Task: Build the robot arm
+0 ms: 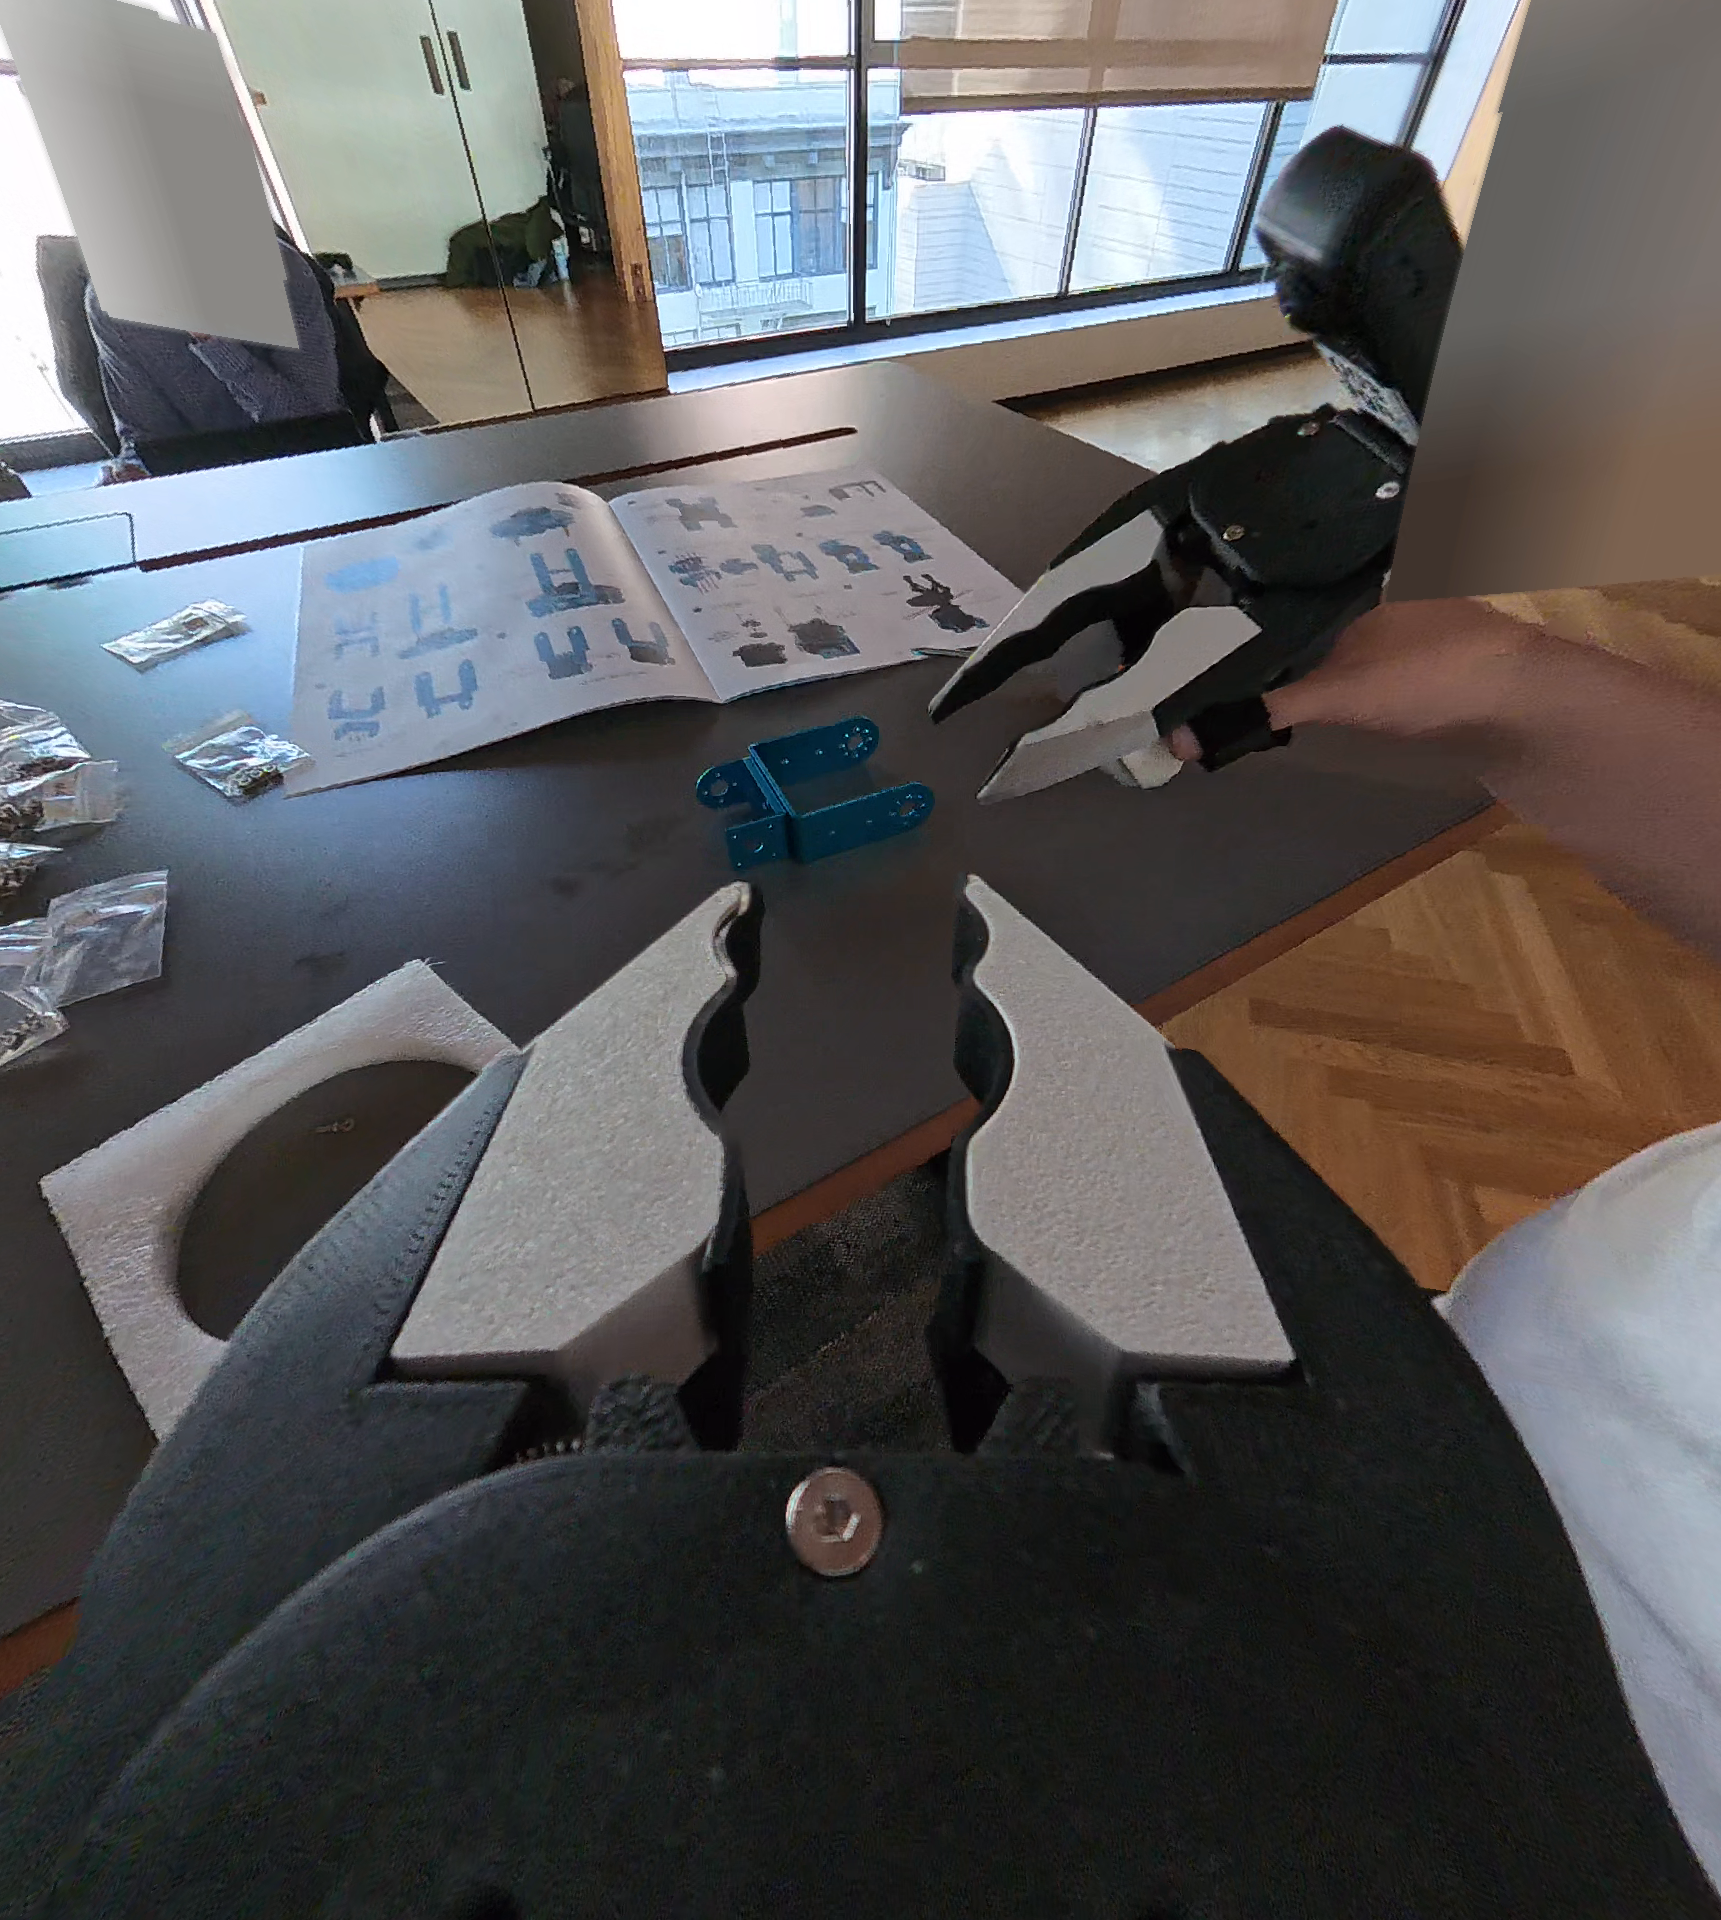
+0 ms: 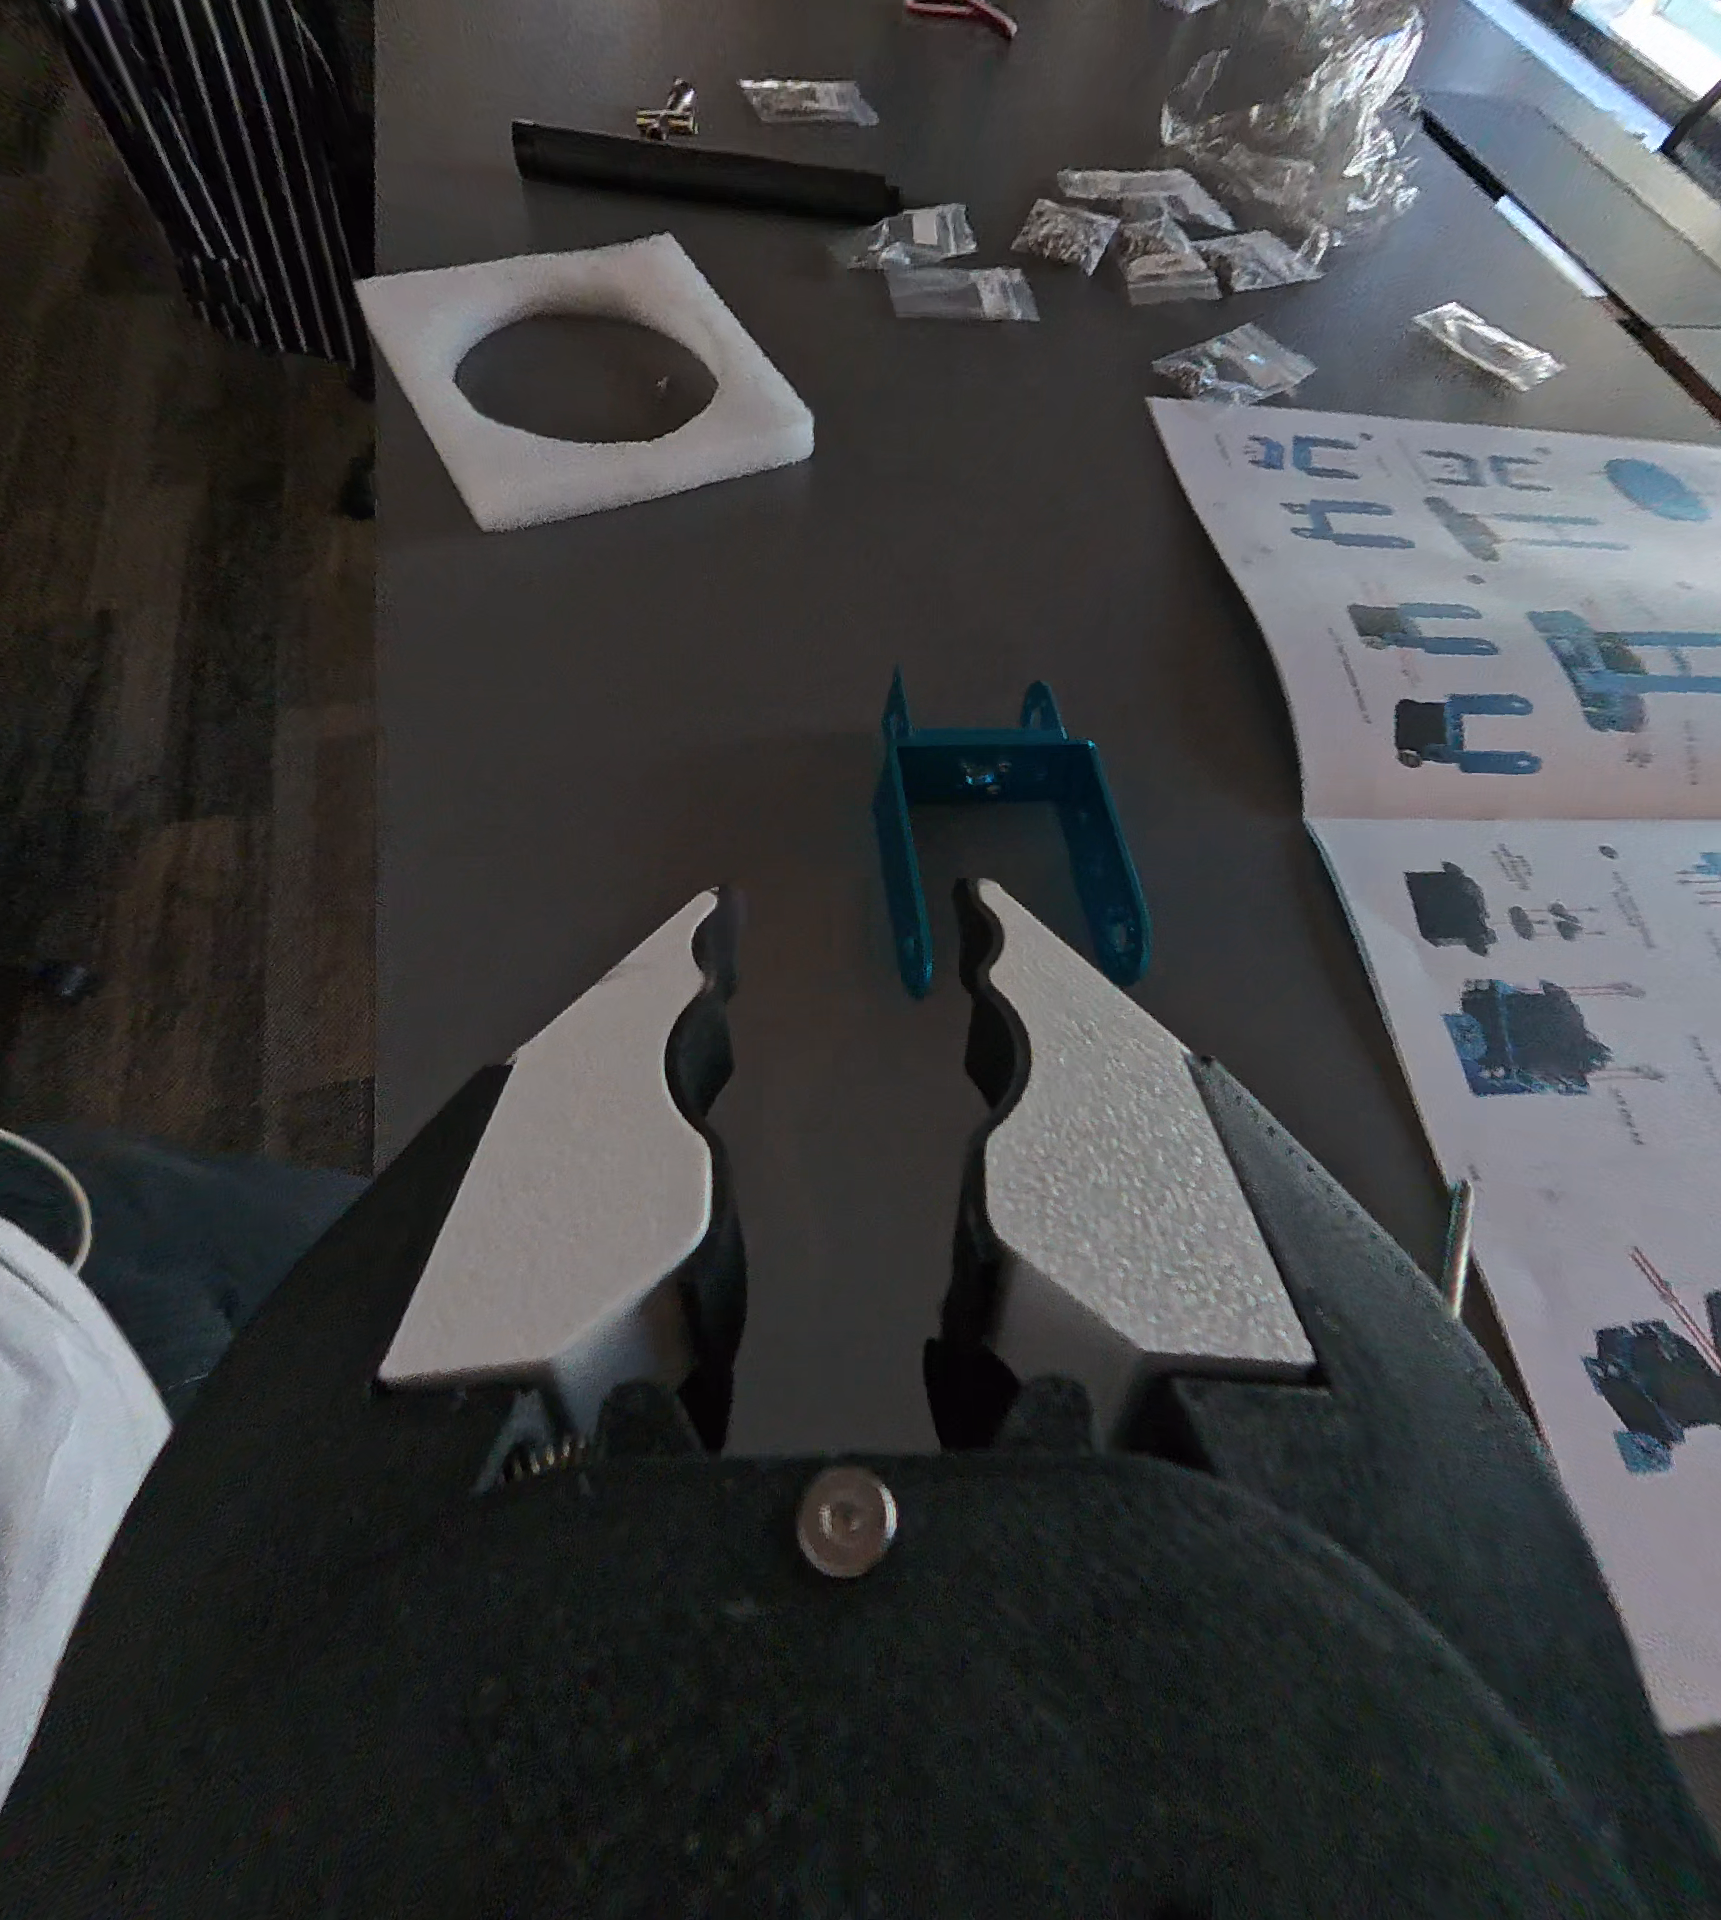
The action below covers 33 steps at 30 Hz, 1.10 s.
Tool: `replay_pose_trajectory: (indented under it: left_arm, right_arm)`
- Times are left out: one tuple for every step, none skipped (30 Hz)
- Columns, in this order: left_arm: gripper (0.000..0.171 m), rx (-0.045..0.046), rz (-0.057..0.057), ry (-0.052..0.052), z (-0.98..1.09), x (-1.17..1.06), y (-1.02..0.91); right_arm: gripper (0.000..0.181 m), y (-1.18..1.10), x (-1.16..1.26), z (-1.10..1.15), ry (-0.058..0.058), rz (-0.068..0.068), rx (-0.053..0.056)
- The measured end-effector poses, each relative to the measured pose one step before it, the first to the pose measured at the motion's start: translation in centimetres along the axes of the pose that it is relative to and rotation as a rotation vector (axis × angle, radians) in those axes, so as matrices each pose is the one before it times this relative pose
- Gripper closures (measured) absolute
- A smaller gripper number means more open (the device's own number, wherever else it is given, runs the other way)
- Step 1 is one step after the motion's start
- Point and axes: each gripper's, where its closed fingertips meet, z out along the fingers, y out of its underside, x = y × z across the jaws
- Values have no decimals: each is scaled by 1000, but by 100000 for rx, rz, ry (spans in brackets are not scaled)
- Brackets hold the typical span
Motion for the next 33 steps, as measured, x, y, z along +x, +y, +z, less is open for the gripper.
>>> replay_pose_trajectory:
  left_arm:
    - [139,-1139,-88,-61,135,-351,238]
    - [140,-1430,-177,-385,75,-453,329]
    - [140,-1240,-280,-888,29,-596,360]
    - [140,-1150,-442,-1021,-45,-681,373]
    - [141,-1150,-667,-768,-100,-750,369]
    - [141,-906,-825,-711,-126,-841,315]
    - [142,-692,-724,-463,-124,-877,264]
    - [142,-781,-508,-123,-141,-888,243]
    - [143,-879,-357,-202,-110,-943,238]
    - [143,-1221,-373,36,-79,-944,271]
    - [143,-2012,-244,1199,-23,-783,407]
    - [143,-2465,434,1560,-17,-761,500]
    - [143,-2365,1058,751,-10,-927,558]
    - [142,-2254,1387,480,13,-1060,605]
    - [143,-2239,1485,725,63,-1101,620]
    - [144,-2038,1238,919,124,-1148,576]
    - [144,-2099,568,1325,229,-1093,481]
    - [144,-1878,142,2421,325,-816,289]
    - [145,-1214,206,3029,397,-554,33]
    - [148,-1486,1216,3517,494,-290,-35]
    - [156,-2051,1560,2267,531,-324,-50]
    - [157,-1773,-266,-379,526,-618,-164]
    - [157,-2584,-1586,824,492,-390,-55]
    - [157,-3411,-2584,3252,449,5,53]
    - [153,-3011,-2755,2886,412,21,46]
    - [150,-3147,-1851,1206,406,-136,176]
    - [150,-3189,-696,-403,401,-243,263]
    - [147,-2621,209,-1609,387,-310,250]
    - [143,-2018,1096,-2678,333,-349,210]
    - [143,-1591,1907,-2263,313,-213,185]
    - [145,-1510,2564,-1239,331,-35,185]
    - [146,-1457,2959,-572,334,54,148]
    - [148,-923,3320,1083,302,271,96]
  right_arm:
    - [140,-53,-128,511,-1669,-296,-745]
    - [140,-237,-328,351,-1961,-656,387]
    - [140,-407,-510,262,-2248,-741,1178]
    - [142,-281,-437,228,-1377,-1130,426]
    - [142,-15,-41,240,773,-1377,-987]
    - [142,258,238,242,2048,-1499,-2116]
    - [142,407,391,244,2422,-1038,-2570]
    - [142,381,379,260,1792,-245,-2001]
    - [142,220,301,250,969,402,-885]
    - [142,-17,270,220,760,917,277]
    - [142,-93,251,206,616,1383,213]
    - [142,-218,135,217,202,1247,215]
    - [142,-408,-82,236,-451,584,930]
    - [142,-576,-297,307,-861,88,1319]
    - [144,-657,-471,405,-955,-62,1081]
    - [147,-701,-488,551,-289,88,563]
    - [147,-736,-505,673,316,384,395]
    - [147,-706,-594,754,-55,126,381]
    - [147,-608,-491,774,292,114,126]
    - [147,-423,-343,740,626,-85,-535]
    - [147,-293,-253,686,356,-131,-748]
    - [147,-167,-169,646,102,396,-954]
    - [146,24,31,551,775,1466,-1806]
    - [146,78,95,422,900,2034,-1964]
    - [146,-38,17,284,567,1922,-884]
    - [147,-132,1,134,585,1633,28]
    - [147,-108,28,72,661,1395,122]
    - [147,-52,63,11,537,1288,-94]
    - [147,17,60,-17,283,1169,-339]
    - [147,55,103,-43,266,782,-399]
    - [147,121,133,-74,199,480,-603]
    - [146,195,130,-76,-51,500,-970]
    - [146,226,92,-91,-395,640,-1044]
